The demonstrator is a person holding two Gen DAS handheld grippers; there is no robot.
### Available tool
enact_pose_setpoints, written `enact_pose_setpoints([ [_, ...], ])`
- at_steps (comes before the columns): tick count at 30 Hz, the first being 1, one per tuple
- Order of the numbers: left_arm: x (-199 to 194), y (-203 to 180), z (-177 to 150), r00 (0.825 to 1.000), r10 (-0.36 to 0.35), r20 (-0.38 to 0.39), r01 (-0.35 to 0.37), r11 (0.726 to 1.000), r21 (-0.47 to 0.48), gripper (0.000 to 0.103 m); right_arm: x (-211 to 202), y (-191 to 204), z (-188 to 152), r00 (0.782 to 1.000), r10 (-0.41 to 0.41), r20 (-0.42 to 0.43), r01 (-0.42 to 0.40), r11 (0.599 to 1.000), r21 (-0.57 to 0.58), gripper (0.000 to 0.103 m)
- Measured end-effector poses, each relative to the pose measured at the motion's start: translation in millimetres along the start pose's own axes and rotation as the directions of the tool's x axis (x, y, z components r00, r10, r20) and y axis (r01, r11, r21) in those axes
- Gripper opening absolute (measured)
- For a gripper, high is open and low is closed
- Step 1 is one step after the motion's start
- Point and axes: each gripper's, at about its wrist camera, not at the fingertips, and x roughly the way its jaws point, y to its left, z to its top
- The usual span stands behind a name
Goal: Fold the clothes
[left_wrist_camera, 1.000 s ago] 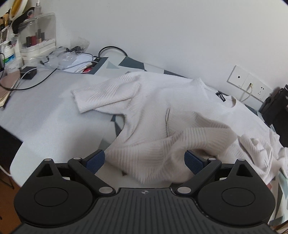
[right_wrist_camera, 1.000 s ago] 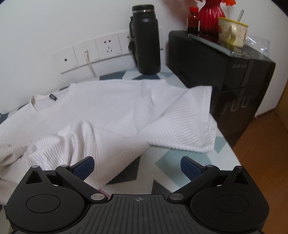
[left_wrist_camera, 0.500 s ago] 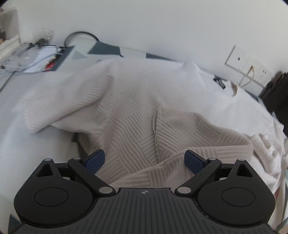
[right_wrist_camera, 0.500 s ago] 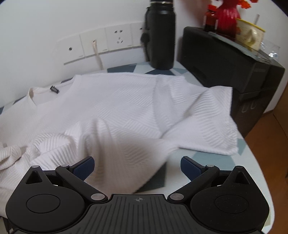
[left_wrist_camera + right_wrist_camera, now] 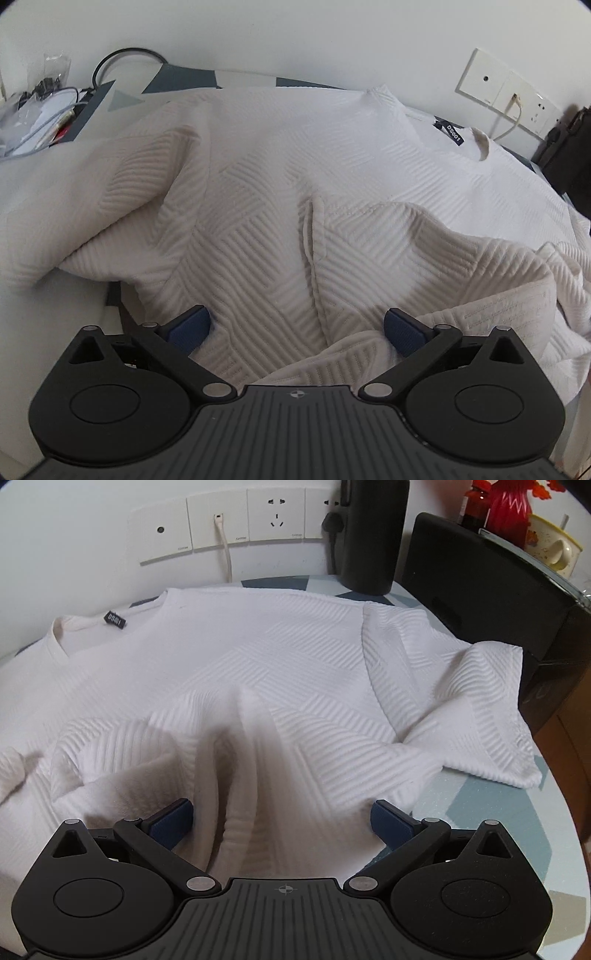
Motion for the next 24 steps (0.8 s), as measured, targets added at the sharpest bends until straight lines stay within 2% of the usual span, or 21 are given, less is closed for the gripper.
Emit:
enact_pose_setpoints([
  [7,0,-8,-7,0.999,0.034,0.024,-0.035,0.999,0.041,0.103,5,-5,-7,1.0,0.024,-0.006,-0.024,0.999,0.043,0.102],
  [12,-2,-19,-23,0.992,0.093,0.087,-0.099,0.993,0.066,0.103,3,-2,-15,0.999,0.016,0.038,-0.017,1.0,0.022,0.102],
  [24,-9,-25,-33,0.988,0.129,0.081,-0.131,0.991,0.014,0.103,1,-8,-24,0.996,0.059,0.068,-0.055,0.997,-0.053,0.102],
])
